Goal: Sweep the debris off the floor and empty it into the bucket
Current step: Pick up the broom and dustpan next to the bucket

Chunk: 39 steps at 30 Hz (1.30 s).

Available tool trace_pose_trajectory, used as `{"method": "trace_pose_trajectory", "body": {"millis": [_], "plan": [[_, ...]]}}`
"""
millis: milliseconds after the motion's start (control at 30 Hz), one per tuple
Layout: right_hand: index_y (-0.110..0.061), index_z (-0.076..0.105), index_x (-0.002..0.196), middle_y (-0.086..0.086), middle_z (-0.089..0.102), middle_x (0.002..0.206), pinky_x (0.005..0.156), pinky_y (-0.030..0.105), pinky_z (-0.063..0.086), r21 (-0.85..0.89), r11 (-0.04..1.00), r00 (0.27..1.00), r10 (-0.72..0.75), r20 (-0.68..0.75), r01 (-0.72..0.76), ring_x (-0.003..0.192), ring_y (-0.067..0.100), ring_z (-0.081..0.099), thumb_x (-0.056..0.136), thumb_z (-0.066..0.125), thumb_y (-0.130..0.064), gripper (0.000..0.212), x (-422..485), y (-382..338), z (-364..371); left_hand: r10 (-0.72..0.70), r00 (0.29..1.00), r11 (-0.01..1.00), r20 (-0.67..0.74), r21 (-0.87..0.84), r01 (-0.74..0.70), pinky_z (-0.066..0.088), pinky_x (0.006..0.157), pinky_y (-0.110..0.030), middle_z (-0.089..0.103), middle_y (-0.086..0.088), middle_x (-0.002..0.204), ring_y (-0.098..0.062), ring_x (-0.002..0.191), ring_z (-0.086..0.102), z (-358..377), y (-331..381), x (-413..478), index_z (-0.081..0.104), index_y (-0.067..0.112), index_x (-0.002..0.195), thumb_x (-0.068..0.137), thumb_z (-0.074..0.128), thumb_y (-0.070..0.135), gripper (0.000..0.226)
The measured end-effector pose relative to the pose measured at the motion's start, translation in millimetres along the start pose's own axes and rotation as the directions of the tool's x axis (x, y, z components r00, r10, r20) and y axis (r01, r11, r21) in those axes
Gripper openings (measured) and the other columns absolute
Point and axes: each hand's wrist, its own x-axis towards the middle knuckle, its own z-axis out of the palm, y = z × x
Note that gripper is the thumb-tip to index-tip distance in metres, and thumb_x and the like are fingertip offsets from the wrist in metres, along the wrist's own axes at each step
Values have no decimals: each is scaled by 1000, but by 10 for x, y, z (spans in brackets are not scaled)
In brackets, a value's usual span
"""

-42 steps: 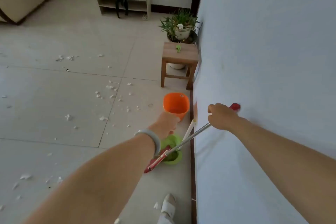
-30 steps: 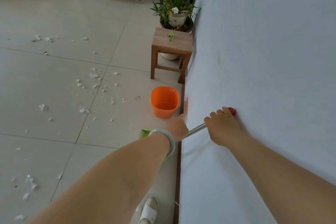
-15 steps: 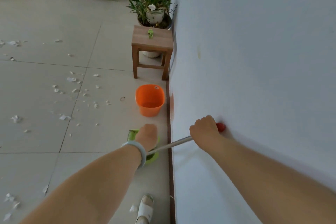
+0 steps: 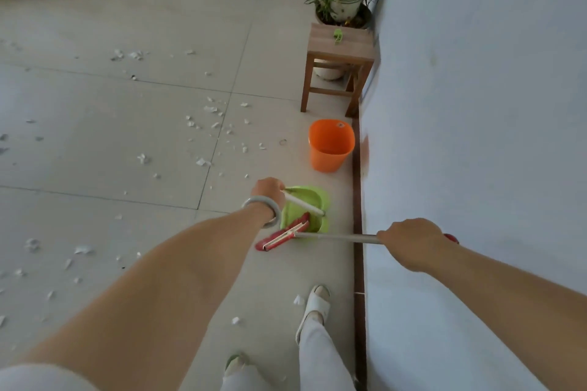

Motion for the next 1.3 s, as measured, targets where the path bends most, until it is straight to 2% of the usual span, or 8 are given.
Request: {"method": "trace_pose_trajectory", "body": {"millis": [233, 500, 600, 700, 800, 933, 1100, 1300], "plan": [[-27, 36, 142, -5, 37, 72, 47, 23, 26, 111, 993, 999, -30, -44, 35, 55, 8, 35, 93, 37, -2, 55, -615, -779, 158, -226, 959, 965, -173, -174, 196, 50, 89, -31, 68, -9, 116, -28, 107, 63, -760, -1071, -590, 69, 14, 113, 92, 50, 14, 28], [-34, 22, 150, -4, 36, 74, 50, 24, 30, 154, 976, 988, -150, -29, 152, 57, 8, 35, 93, 36, -1, 68, -991, -1485, 106, -484, 822, 871, -299, -258, 418, 53, 87, -35, 69, -13, 108, -31, 101, 65, -1118, -1802, -1279, 71, 5, 105, 96, 37, 10, 35], [-34, 18, 152, -2, 42, 83, 52, 23, 32, 143, 972, 982, -189, 2, 187, 58, 7, 34, 94, 37, -3, 69, -1066, -1637, 118, -576, 754, 805, -316, -378, 457, 52, 90, -34, 70, -12, 110, -30, 103, 65, -1068, -2037, -1512, 72, 9, 106, 95, 40, 10, 34], [-30, 18, 151, 1, 40, 81, 49, 25, 29, 18, 967, 965, -252, -72, 254, 62, 15, 42, 92, 40, 1, 71, -1224, -1666, 150, -662, 674, 718, -328, -535, 445, 49, 95, -32, 70, -9, 114, -29, 109, 63, -1014, -2235, -1789, 73, 11, 107, 92, 45, 10, 32], [-29, 22, 150, 1, 34, 72, 46, 26, 25, -81, 961, 948, -276, -160, 266, 55, 13, 34, 90, 40, 6, 71, -1432, -1602, 291, -726, 606, 618, -324, -693, 370, 50, 95, -33, 71, -11, 110, -29, 106, 65, -897, -2349, -1998, 74, 11, 104, 89, 47, 10, 31], [-37, 24, 148, -4, 35, 72, 50, 23, 29, 22, 967, 963, -249, -100, 253, 56, 8, 34, 94, 35, 0, 67, -1626, -1553, 595, -809, 535, 441, -244, -854, 277, 56, 89, -36, 73, -11, 100, -29, 96, 69, -620, -2449, -2103, 75, 16, 95, 82, 48, 10, 30], [-27, 53, 118, -6, 52, 84, 58, 22, 41, 314, 947, 987, -106, 122, 62, 69, 10, 53, 94, 35, -8, 35, -1574, -1481, 1076, -827, 515, 366, -224, -911, 192, 46, 83, -17, 70, -6, 109, -24, 98, 66, -568, -2222, -2431, 73, 15, 103, 86, 47, 1, 34], [-10, 49, 111, 11, 56, 85, 50, 25, 46, 582, 753, 915, 64, 399, -307, 59, 16, 50, 94, 32, -4, 25, -1677, -1610, 1317, -786, 563, 452, -255, -858, 243, 48, 81, -20, 68, -3, 100, -22, 84, 61, -605, -2223, -2771, 73, 19, 92, 81, 40, -8, 44]]}}
